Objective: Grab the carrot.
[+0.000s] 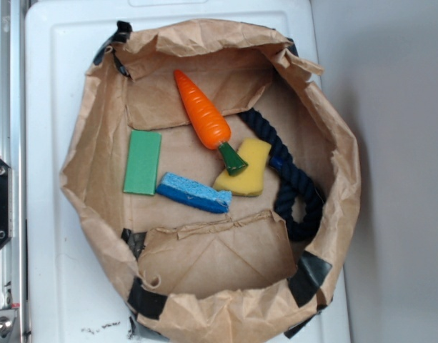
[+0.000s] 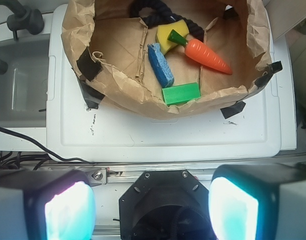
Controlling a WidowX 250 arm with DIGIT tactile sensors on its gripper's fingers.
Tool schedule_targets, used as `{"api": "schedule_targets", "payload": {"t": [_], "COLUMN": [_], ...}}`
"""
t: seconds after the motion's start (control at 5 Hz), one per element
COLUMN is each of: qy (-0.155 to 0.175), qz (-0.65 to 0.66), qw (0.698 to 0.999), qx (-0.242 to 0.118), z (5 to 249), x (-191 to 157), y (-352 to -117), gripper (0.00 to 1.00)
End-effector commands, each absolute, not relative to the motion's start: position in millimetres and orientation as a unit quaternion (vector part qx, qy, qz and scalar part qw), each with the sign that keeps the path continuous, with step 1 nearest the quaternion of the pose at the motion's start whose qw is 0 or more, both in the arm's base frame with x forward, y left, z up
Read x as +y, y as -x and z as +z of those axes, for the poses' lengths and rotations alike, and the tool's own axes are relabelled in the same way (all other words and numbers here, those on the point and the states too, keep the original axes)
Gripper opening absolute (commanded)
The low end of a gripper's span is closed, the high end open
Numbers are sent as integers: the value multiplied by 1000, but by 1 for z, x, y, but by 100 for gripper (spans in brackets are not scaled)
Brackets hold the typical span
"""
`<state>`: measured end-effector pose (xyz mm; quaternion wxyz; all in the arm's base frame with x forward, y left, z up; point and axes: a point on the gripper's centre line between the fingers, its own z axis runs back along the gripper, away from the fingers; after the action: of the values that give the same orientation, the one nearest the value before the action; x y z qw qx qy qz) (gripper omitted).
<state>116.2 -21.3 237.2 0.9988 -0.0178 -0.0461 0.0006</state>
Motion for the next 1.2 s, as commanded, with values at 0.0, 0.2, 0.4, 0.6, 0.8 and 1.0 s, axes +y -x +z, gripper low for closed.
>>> {"api": "schedule_targets", "payload": {"t": [0.0, 0.2, 0.4, 0.6, 0.8, 1.0], "qy": [18, 18, 15, -1, 5, -5], "qz": [1, -3, -20, -44, -105, -165], "qw": [999, 998, 997, 996, 992, 984], "qx": [-46, -61, -69, -82, -66, -67], "z": [237, 239, 239, 238, 224, 207], "x": [-21, -19, -13, -9, -1, -3], "y": [-116, -146, -167, -184, -199, -218], "gripper": [100, 100, 100, 100, 100, 100]}}
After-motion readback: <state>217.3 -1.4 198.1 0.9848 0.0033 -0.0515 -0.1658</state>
